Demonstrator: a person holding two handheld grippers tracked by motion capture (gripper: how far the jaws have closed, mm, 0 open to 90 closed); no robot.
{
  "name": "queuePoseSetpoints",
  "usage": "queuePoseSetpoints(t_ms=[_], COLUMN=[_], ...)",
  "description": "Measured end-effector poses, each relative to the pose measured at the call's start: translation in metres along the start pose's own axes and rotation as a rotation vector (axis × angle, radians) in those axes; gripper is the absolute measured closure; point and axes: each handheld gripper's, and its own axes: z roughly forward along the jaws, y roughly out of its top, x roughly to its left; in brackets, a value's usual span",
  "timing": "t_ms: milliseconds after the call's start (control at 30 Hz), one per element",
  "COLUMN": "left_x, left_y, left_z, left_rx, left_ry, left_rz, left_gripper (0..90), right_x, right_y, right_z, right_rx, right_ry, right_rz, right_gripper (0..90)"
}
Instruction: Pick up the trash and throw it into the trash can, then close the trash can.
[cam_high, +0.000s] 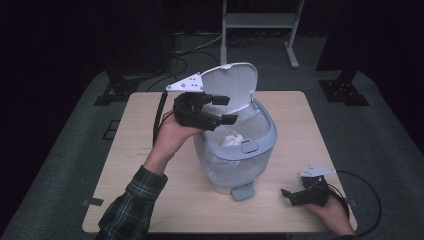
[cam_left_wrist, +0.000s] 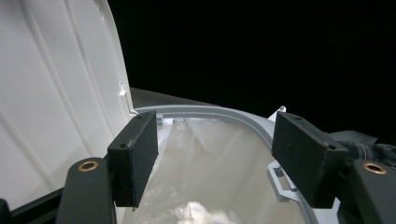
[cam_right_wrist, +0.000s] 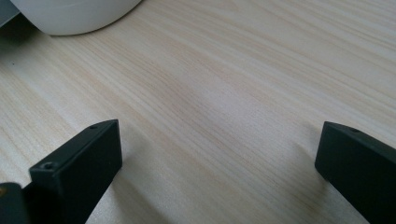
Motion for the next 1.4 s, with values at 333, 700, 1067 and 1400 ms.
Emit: queuePoseSetpoints(t_ms=[333, 700, 1067, 1400], left_x=[-0.002, 0.003, 0.01, 0.033], left_y=[-0.006, -0.017, -0.028, -0.034], left_z=[-0.022, -0.052, -0.076, -0.084], left_rx=[-0.013, -0.02, -0.005, -0.004], left_ry=[0.011, 0.031, 0.094, 0.122], left_rz=[-0.001, -0.008, 0.001, -0.034], left_gripper=[31.6, 39.8, 64.9, 89.3], right_x=[0.0, 0.001, 0.001, 0.001], right_y=[0.0, 0.0, -0.001, -0.001], right_z=[0.0, 0.0, -0.001, -0.001], right_rx=[0.0, -0.001, 0.0, 0.0], right_ry=[0.0, -0.004, -0.003, -0.003], right_rz=[0.0, 0.002, 0.003, 0.003], right_gripper=[0.0, 0.0, 0.0, 0.0])
